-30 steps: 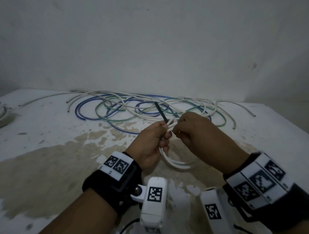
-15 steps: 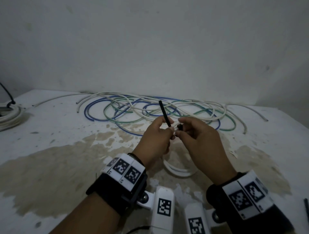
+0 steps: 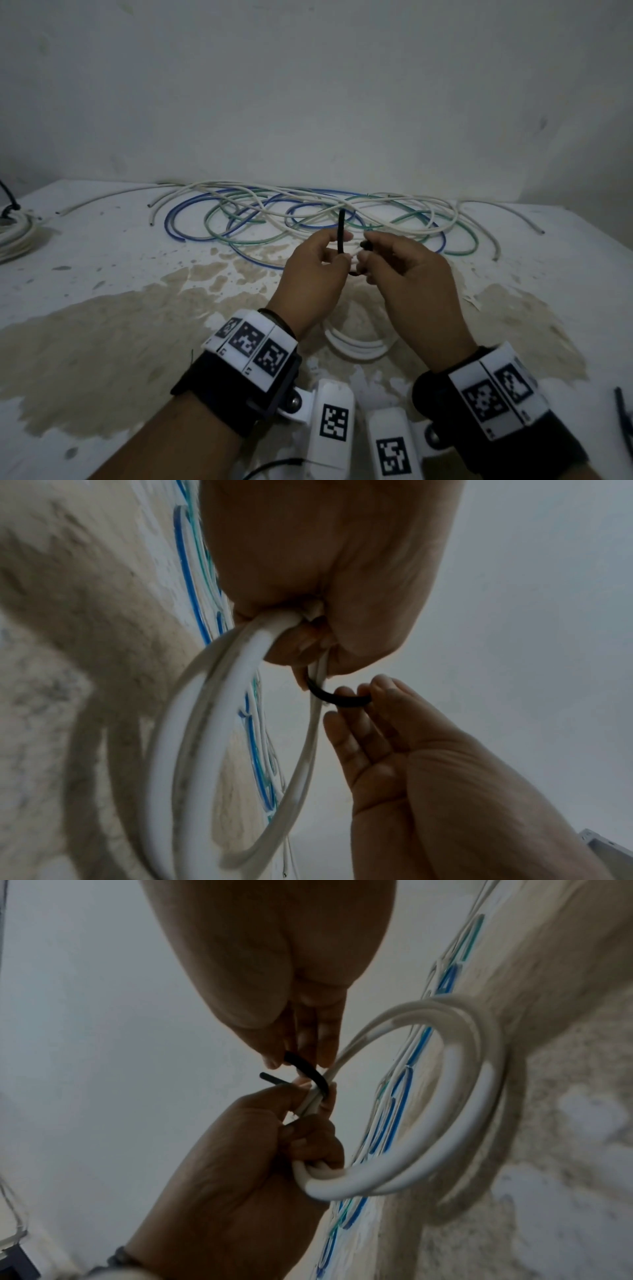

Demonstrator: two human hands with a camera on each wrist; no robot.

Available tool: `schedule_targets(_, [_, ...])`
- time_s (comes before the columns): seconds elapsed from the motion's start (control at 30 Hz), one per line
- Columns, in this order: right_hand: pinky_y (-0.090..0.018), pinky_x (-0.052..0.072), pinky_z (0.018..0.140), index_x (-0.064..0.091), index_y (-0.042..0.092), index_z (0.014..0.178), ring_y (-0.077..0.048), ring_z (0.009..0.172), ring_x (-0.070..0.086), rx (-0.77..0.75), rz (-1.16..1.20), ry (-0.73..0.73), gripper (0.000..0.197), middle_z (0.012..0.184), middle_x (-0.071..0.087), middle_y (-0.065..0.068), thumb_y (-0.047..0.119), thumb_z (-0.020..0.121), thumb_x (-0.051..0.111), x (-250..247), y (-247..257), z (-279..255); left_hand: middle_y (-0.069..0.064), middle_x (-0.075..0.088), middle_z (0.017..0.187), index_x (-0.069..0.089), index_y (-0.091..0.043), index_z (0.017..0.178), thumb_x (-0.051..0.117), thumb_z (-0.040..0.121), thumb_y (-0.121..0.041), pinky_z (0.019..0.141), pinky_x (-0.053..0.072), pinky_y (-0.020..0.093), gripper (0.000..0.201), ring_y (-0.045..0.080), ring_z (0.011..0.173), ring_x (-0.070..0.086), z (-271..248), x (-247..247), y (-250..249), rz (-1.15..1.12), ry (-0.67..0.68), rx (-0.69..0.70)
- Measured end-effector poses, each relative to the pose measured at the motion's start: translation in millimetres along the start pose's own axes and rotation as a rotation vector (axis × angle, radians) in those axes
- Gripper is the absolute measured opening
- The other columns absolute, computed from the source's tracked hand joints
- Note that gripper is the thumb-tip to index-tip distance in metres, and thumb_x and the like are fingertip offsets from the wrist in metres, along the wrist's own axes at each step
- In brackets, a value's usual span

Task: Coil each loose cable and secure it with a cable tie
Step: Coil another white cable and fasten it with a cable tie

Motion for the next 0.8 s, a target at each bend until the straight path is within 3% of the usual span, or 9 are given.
schedule_targets(0.1, [-0.042, 0.056, 0.08, 0.062, 0.038, 0.094, -0.018, 0.082, 0.069, 0.039, 0.065, -0.044, 0.031, 0.084, 0.068, 0.006, 0.01, 0.084, 0.066, -3.0, -3.9, 1.0, -0.001, 0.059, 0.068, 0.06, -0.028, 0.12, 0.05, 0.095, -0.012, 0.047, 0.031, 0.025, 0.031, 0.003, 0.038, 0.037, -0.6, 0.8, -0.1, 0.014, 0.019, -0.007])
schedule_targets(0.2, [-0.029, 0.055, 0.077, 0.062, 0.032, 0.095, -0.013, 0.08, 0.067, 0.024, 0.045, -0.059, 0.028, 0.085, 0.069, 0.004, 0.006, 0.086, 0.065, -6.6, -2.1, 1.8, -0.004, 0.055, 0.059, 0.066, -0.018, 0.11, 0.051, 0.096, -0.013, 0.047, 0.03, 0.022, 0.021, 0.003, 0.035, 0.035, -0.9, 2.3, 1.9, 0.04, 0.043, -0.03])
schedule_targets(0.33, [-0.013, 0.049, 0.078, 0.065, 0.024, 0.106, -0.002, 0.082, 0.065, 0.024, -0.019, -0.073, 0.026, 0.088, 0.067, 0.011, 0.008, 0.086, 0.065, -8.7, -5.3, 1.4, 0.003, 0.071, 0.084, 0.071, -0.02, 0.103, 0.053, 0.094, -0.017, 0.044, 0.034, 0.017, 0.02, -0.001, 0.041, 0.046, -2.6, 8.3, 4.7, 0.181, 0.07, -0.036])
schedule_targets(0.43, [-0.016, 0.05, 0.079, 0.069, 0.021, 0.102, -0.002, 0.082, 0.064, 0.03, -0.064, -0.108, 0.019, 0.086, 0.066, 0.015, 0.011, 0.086, 0.066, -12.6, -8.1, 1.5, 0.007, 0.072, 0.089, 0.071, -0.02, 0.107, 0.052, 0.094, -0.015, 0.043, 0.033, 0.016, 0.023, -0.001, 0.037, 0.045, -3.2, 8.2, 6.3, 0.167, 0.06, -0.048])
schedule_targets(0.6, [0.002, 0.035, 0.079, 0.072, 0.011, 0.106, 0.007, 0.089, 0.052, -0.064, -0.223, -0.128, 0.02, 0.091, 0.061, 0.014, 0.012, 0.088, 0.063, -14.3, -2.9, 1.4, 0.01, 0.072, 0.09, 0.07, -0.017, 0.111, 0.053, 0.094, -0.012, 0.045, 0.033, 0.017, 0.024, -0.004, 0.036, 0.045, -3.5, 7.9, 4.9, 0.149, 0.054, -0.029])
schedule_targets(0.8, [0.005, 0.032, 0.076, 0.073, 0.008, 0.103, 0.007, 0.087, 0.05, -0.132, -0.244, -0.142, 0.018, 0.086, 0.06, 0.013, 0.009, 0.087, 0.064, -14.2, 2.6, 1.1, 0.009, 0.072, 0.085, 0.07, -0.014, 0.111, 0.053, 0.093, -0.01, 0.041, 0.032, 0.013, 0.025, -0.002, 0.034, 0.042, -2.3, 7.1, 6.5, 0.144, 0.041, -0.015])
Point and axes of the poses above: each hand's wrist, its own z-axis towards the middle knuckle, its own x-axis out of the palm, y = z × x, the point moved 8 cm from there along z, towards the middle knuckle
